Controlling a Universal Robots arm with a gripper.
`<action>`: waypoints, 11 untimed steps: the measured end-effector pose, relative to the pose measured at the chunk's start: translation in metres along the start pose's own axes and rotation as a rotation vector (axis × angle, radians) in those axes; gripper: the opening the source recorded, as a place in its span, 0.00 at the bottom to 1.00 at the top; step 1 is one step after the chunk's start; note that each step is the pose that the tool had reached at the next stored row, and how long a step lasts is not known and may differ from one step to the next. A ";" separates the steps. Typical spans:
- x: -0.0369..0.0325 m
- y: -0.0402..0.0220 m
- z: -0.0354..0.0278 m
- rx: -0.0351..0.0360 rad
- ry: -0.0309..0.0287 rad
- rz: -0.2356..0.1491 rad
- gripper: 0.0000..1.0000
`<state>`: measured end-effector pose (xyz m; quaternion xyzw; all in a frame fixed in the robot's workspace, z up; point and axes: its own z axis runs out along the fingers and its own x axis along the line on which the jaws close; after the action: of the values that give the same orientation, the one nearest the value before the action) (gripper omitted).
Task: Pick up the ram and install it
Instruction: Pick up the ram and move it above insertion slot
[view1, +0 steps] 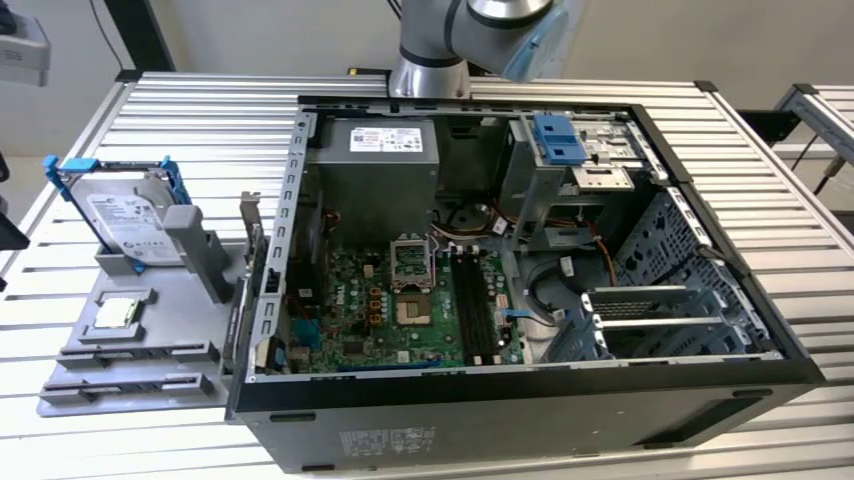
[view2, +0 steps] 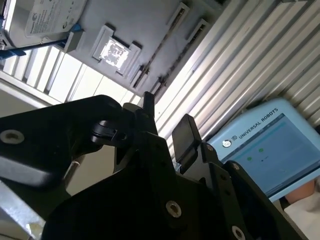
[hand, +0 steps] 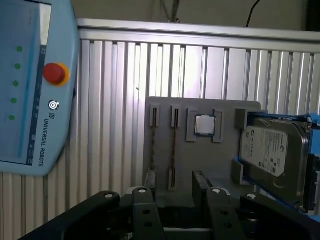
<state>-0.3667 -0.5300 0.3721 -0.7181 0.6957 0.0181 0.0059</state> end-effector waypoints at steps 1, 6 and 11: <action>0.0001 0.0000 0.0017 0.0000 0.0000 0.001 1.00; 0.0001 0.0000 0.0100 0.0006 -0.0004 0.044 1.00; 0.0003 0.0025 0.0189 0.0006 -0.0004 0.054 1.00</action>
<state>-0.3695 -0.5298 0.3533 -0.6992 0.7147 0.0182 0.0058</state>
